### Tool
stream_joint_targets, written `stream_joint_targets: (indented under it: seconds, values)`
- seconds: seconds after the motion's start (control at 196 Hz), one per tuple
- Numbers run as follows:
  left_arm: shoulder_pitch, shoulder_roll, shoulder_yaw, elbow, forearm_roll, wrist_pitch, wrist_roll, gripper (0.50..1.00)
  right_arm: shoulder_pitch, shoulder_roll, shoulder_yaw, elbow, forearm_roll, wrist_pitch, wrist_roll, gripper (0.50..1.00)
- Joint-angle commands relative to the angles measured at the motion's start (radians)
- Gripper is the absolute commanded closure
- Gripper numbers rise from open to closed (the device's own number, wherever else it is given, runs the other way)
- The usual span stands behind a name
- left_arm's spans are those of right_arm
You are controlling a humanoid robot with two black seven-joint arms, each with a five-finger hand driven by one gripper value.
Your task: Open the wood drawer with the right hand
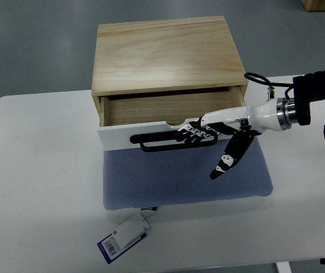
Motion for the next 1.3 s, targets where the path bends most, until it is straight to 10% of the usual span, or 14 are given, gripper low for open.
stream_joint_targets:
  seconds: [0.0,0.603,1.294]
  values:
    - [0.0,0.0,0.0,0.0,0.0,0.0,0.0,0.5,0.005,-0.008,0.007,-0.001,0.038,0.0,0.0,0.55]
    - [0.0,0.0,0.0,0.0,0.0,0.0,0.0,0.5,0.161,-0.137,0.02,-0.053,0.352,0.0,-0.038,0.55]
    - [0.0,0.0,0.0,0.0,0.0,0.0,0.0,0.5,0.177,0.026,0.141,-1.121,0.805,0.0,-0.026,0.55]
